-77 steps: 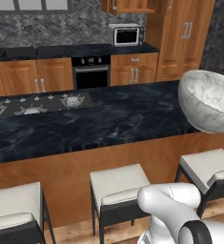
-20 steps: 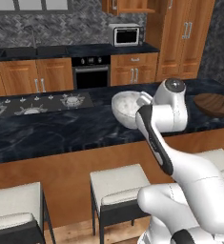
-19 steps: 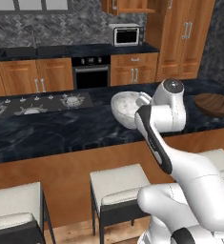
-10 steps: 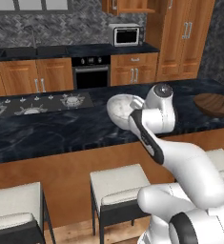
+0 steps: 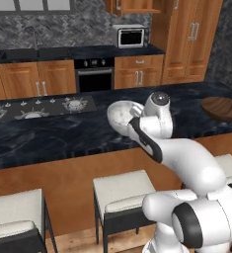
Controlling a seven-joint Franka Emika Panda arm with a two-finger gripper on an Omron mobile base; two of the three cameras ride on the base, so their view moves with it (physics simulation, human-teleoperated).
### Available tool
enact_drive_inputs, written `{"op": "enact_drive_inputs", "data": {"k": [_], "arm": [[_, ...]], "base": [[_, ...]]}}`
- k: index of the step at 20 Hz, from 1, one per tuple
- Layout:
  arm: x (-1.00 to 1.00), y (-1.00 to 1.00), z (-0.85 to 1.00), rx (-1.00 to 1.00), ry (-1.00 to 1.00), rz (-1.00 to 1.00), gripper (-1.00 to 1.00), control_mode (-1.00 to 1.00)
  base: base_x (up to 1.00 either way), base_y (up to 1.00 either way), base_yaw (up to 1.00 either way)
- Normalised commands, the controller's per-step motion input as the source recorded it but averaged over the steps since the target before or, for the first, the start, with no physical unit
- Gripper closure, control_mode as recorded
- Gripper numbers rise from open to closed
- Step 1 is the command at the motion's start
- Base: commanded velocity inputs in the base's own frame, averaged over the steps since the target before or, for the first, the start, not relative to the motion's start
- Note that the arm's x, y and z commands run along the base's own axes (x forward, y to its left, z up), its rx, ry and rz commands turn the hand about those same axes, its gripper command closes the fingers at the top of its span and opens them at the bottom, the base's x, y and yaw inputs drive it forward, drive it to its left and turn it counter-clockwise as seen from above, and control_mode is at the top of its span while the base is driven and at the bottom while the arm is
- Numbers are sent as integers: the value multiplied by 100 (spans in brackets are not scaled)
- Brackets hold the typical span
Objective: Pick up the bowls from the cabinet and place each bowl in front of a stool on the dining counter.
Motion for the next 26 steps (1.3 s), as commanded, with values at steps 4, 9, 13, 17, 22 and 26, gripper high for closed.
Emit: {"op": "enact_drive_inputs", "data": {"k": [4, 9, 13, 17, 22, 26], "arm": [[35, 0, -19, 0, 0, 0, 100, -100], [37, 0, -18, 0, 0, -1, 100, -100], [36, 0, -19, 0, 0, -1, 100, -100], [34, 0, -19, 0, 0, -2, 100, -100], [28, 2, -18, 0, 0, -2, 100, -100], [0, 16, -5, -2, 0, -3, 100, -100]], "base": [[0, 0, 0], [0, 0, 0], [0, 0, 0], [0, 0, 0], [0, 0, 0], [0, 0, 0]]}}
